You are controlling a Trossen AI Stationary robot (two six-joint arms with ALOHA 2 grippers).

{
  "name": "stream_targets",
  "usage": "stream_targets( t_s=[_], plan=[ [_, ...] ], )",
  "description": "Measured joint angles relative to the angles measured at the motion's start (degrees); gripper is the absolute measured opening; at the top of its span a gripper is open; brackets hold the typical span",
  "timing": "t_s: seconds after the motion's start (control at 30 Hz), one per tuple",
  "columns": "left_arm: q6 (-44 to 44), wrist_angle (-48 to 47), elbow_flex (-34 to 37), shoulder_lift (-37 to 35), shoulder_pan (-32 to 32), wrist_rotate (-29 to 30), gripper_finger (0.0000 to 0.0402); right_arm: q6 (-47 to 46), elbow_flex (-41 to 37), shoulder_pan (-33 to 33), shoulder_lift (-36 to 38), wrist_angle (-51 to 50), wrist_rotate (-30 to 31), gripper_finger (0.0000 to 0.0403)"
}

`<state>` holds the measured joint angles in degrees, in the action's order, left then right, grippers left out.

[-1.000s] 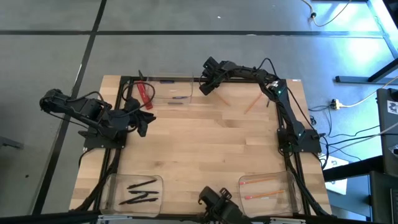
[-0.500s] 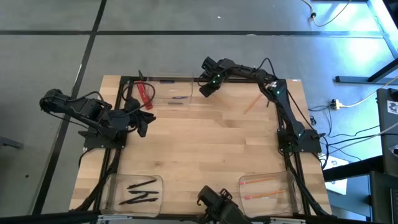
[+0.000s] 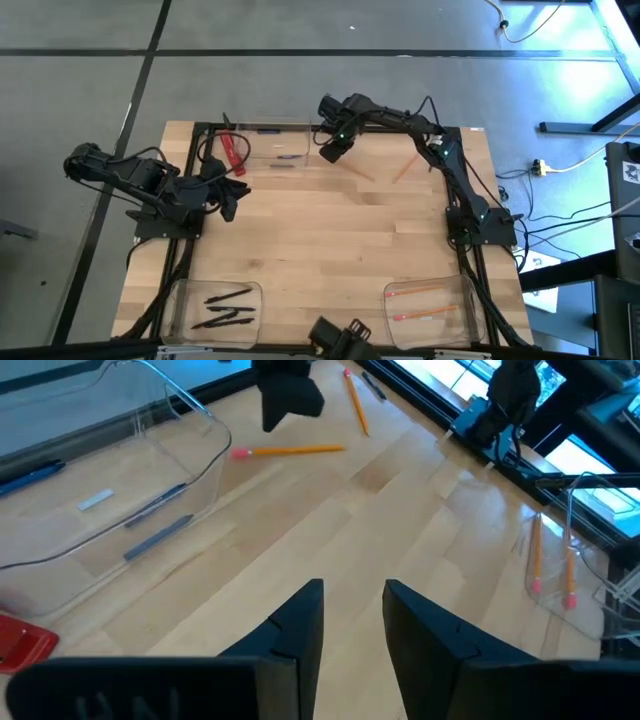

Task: Sort crayons/erasers/pens/pencils in bins
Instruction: Put the yellow pencil into the bottom right transparent bin

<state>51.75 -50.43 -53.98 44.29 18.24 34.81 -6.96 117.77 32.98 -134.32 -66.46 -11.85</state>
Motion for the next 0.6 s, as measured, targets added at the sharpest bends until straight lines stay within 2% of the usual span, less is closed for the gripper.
stream_targets(
  t_s=[0.23,0.43,0.6],
  plan=[
    [-1.0,0.0,0.0,0.0,0.0,0.0,0.0097,1.5,0.1,-3.5,0.0,0.7,5.6,0.0004],
    [-2.0,0.0,0.0,0.0,0.0,0.0,0.0097,2.8,0.4,-5.2,0.1,1.2,5.4,0.0012],
    [-2.7,0.0,0.0,0.0,0.0,0.0,0.0097,4.2,0.4,-5.3,0.1,2.9,1.6,0.0038]
  ],
)
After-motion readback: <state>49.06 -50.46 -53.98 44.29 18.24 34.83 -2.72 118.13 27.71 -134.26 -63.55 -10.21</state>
